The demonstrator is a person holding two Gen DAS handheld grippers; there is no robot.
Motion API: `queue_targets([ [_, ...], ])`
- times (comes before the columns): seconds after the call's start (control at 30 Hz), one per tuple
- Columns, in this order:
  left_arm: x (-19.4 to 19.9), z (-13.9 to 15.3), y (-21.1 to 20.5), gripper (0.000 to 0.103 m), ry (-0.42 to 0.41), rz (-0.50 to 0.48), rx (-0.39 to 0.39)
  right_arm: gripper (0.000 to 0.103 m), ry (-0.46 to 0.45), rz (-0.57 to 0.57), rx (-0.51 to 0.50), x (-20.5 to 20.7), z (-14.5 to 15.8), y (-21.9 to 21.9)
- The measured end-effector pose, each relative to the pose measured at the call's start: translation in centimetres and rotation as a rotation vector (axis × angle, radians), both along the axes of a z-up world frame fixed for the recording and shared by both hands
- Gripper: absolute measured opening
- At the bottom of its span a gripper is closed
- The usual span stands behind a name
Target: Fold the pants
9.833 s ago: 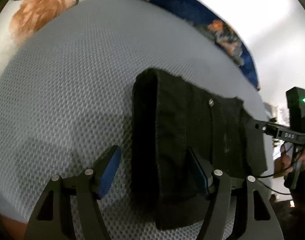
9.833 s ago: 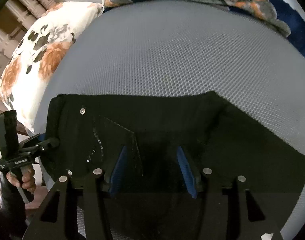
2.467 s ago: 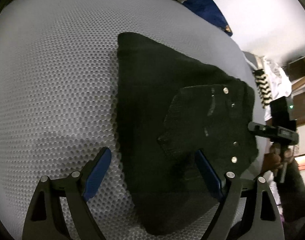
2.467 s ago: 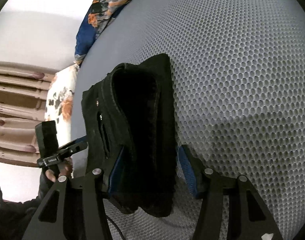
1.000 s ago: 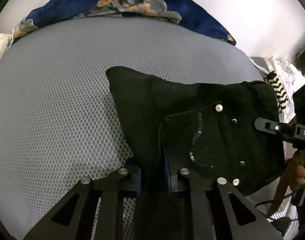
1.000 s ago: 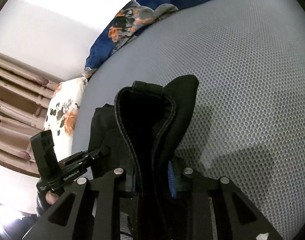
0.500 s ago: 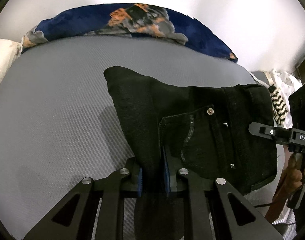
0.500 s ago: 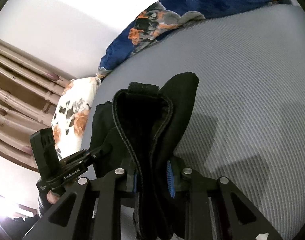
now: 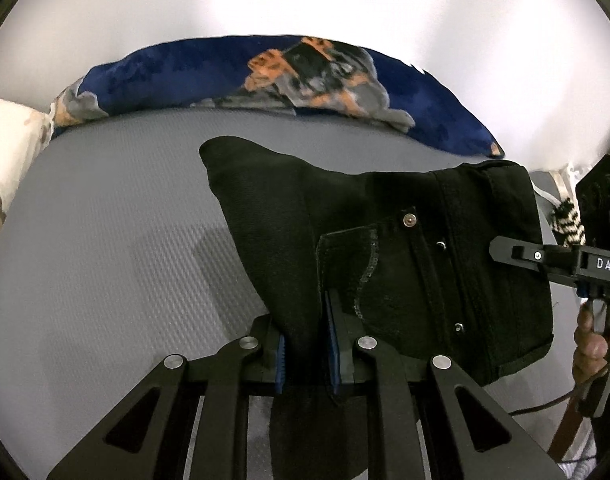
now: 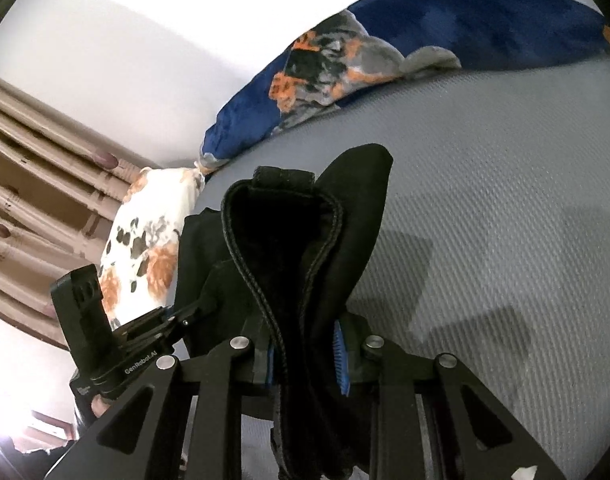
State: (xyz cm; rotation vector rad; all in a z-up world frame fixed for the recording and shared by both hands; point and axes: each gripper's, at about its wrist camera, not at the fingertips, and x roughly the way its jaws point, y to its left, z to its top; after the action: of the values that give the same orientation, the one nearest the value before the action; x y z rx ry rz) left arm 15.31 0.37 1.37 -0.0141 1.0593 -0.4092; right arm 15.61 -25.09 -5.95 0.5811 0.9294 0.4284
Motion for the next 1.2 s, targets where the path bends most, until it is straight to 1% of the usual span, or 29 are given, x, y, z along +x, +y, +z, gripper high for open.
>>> queue_targets([
  [0.17,3.3,-0.3,-0.3,0.017,-0.014,0.006,0.011,0.022,-0.002,-0.013,-0.014,3.3,0.3,-0.1],
  [0.3,5.4,-0.9,-0.3,0.017,-0.030,0.011,0.020,0.022,-0.018,-0.024,-0.047,5.1,0.4,0.1],
  [0.37,6.3,-1.5,-0.3,0.017,-0.035,0.014,0.020,0.021,-0.018,-0.042,-0.082,5.8,0.0,0.1],
  [0.43,7.1,-2.3,-0.3,0.017,-0.028,0.019,0.028,0.022,0.002,-0.072,-0.143,6.5,-0.9,0.1],
  [0.47,7.5,-3.1,-0.2,0.018,-0.019,0.015,0.033,0.024,0.021,-0.088,-0.202,6.8,-1.6,0.2],
  [0.53,7.9,-4.6,-0.3,0.021,-0.004,0.019,0.067,0.029,0.064,-0.114,-0.307,7.2,-2.9,0.6],
  [0.57,7.9,-5.5,-0.2,0.026,0.005,0.025,0.093,0.035,0.074,-0.119,-0.392,7.2,-3.7,0.9],
  [0.6,7.9,-6.3,0.0,0.033,0.012,0.034,0.113,0.038,0.070,-0.119,-0.423,7.0,-4.1,1.0],
  [0.63,7.7,-7.2,0.3,0.035,0.023,0.038,0.112,0.043,0.059,-0.121,-0.465,6.6,-4.6,1.2],
  [0.67,7.5,-7.6,0.5,0.039,0.021,0.045,0.108,0.046,0.057,-0.120,-0.481,6.3,-4.7,1.3],
  [0.7,7.1,-7.9,0.8,0.043,0.015,0.051,0.098,0.047,0.057,-0.119,-0.495,5.9,-4.9,1.3],
  [0.73,6.9,-8.1,1.0,0.044,0.012,0.055,0.096,0.047,0.057,-0.118,-0.497,5.6,-5.1,1.2],
  [0.77,6.5,-8.2,1.1,0.046,0.006,0.055,0.089,0.047,0.059,-0.120,-0.495,5.1,-5.2,1.1],
  [0.87,5.7,-8.3,1.7,0.058,0.002,0.086,0.093,0.048,0.065,-0.135,-0.478,3.8,-5.4,0.6],
  [0.9,5.4,-8.3,1.9,0.060,0.004,0.095,0.091,0.048,0.064,-0.142,-0.473,3.4,-5.4,0.6],
  [1.0,4.5,-8.3,2.4,0.064,0.020,0.120,0.097,0.050,0.053,-0.162,-0.472,1.7,-5.2,0.6],
  [1.1,3.2,-7.8,2.8,0.064,0.045,0.139,0.110,0.057,0.033,-0.181,-0.486,0.2,-4.3,0.9],
  [1.13,2.7,-7.5,2.9,0.064,0.046,0.145,0.121,0.059,0.027,-0.188,-0.488,-0.4,-4.0,0.9],
  [1.17,2.2,-7.0,3.0,0.064,0.076,0.143,0.140,0.062,0.017,-0.199,-0.493,-1.3,-3.6,0.9],
  [1.2,1.7,-6.6,3.0,0.065,0.067,0.145,0.157,0.063,0.012,-0.207,-0.498,-2.0,-3.3,0.8],
])
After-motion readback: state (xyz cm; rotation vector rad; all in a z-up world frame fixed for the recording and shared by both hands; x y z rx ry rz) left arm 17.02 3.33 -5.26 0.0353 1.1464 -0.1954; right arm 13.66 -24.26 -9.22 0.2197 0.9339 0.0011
